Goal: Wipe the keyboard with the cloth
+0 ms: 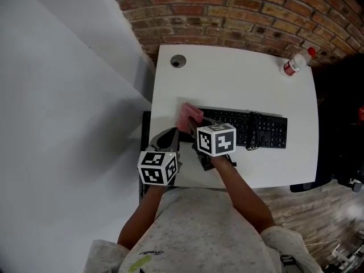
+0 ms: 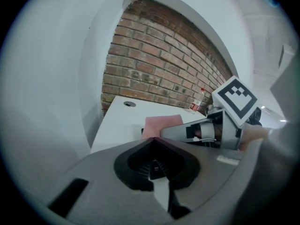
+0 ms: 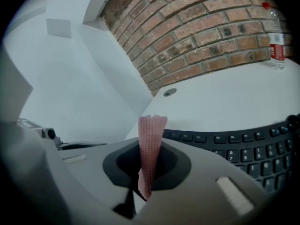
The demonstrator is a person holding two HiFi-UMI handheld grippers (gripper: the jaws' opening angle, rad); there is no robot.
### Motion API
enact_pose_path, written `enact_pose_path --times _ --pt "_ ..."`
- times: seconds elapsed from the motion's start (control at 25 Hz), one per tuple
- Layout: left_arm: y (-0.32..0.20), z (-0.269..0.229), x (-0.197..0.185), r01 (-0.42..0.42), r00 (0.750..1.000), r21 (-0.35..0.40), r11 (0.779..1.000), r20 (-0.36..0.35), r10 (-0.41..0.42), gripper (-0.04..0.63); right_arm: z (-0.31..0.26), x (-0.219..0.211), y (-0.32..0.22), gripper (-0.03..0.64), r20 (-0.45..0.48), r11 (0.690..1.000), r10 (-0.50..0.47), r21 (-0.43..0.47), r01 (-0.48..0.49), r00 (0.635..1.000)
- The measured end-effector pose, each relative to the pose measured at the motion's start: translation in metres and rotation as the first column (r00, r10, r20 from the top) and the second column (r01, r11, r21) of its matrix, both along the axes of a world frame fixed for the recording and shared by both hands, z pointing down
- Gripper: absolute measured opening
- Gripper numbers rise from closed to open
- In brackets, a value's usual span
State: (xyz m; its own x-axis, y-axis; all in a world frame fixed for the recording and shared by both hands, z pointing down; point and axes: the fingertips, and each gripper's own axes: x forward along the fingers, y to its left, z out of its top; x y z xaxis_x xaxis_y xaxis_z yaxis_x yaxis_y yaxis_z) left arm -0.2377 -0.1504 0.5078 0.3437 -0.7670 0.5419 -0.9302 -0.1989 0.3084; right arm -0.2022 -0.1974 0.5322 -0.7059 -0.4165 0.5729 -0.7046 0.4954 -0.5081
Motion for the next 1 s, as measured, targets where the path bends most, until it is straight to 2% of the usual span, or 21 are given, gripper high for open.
enact_pose_path --times 0.24,0.6,1.0 --pt "-0.001 -0.003 0.003 -0.079 0.997 0.009 0.997 -0.011 0.079 -0.003 0.001 0.014 -0.002 0.028 -0.047 0.997 0.070 0.021 -0.069 0.996" --pt "-0.004 -0.005 0.016 -0.165 0.986 0.023 0.986 -0.028 0.165 -0.003 -0.002 0.030 -0.002 0.028 -0.094 0.992 0.120 0.054 -0.115 0.988" --pt "-0.005 -0.006 0.038 -0.241 0.970 0.028 0.970 -0.031 0.242 -0.003 -0.005 0.054 -0.002 0.028 -0.105 0.981 0.188 0.071 -0.182 0.976"
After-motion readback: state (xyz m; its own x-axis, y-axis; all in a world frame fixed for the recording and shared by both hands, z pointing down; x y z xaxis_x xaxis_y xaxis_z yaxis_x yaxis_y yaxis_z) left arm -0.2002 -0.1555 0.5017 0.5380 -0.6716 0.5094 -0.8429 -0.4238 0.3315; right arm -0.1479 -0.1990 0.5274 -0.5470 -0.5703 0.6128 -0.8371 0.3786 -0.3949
